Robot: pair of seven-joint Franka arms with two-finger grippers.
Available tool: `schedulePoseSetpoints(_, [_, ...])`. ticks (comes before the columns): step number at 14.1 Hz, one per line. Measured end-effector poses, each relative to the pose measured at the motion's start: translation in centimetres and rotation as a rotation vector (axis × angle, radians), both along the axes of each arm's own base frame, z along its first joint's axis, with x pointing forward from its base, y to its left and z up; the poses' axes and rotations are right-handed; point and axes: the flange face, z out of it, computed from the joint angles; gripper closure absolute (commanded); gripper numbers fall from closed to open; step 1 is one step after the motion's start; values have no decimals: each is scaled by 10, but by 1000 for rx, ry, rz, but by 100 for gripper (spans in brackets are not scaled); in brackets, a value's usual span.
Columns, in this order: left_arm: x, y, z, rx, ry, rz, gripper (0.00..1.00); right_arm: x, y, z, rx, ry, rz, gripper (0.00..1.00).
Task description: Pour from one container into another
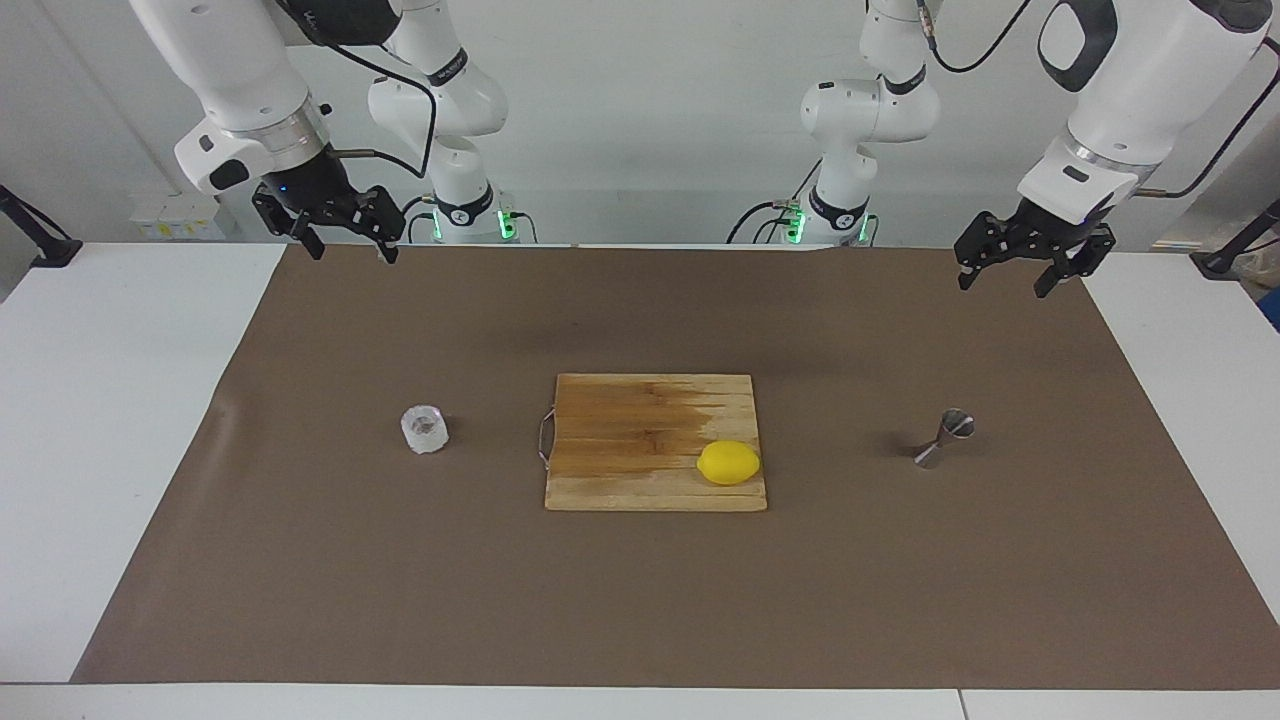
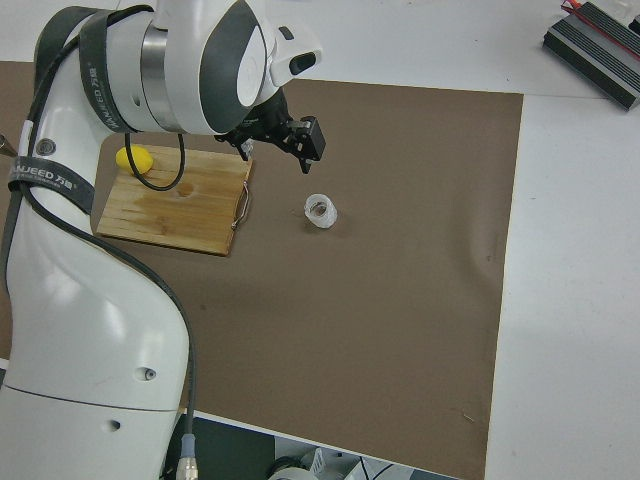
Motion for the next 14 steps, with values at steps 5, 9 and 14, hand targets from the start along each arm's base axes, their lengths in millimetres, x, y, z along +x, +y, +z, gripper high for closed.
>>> schedulePoseSetpoints(5, [0,0,0,0,1,0,0,0,0,0,0,0,0,0])
schedulePoseSetpoints(9, [0,0,-1,0,5,25,0,0,0,0,0,0,0,0])
schedulePoseSetpoints(14, [2,3,-5,1,14,105,0,0,0,0,0,0,0,0])
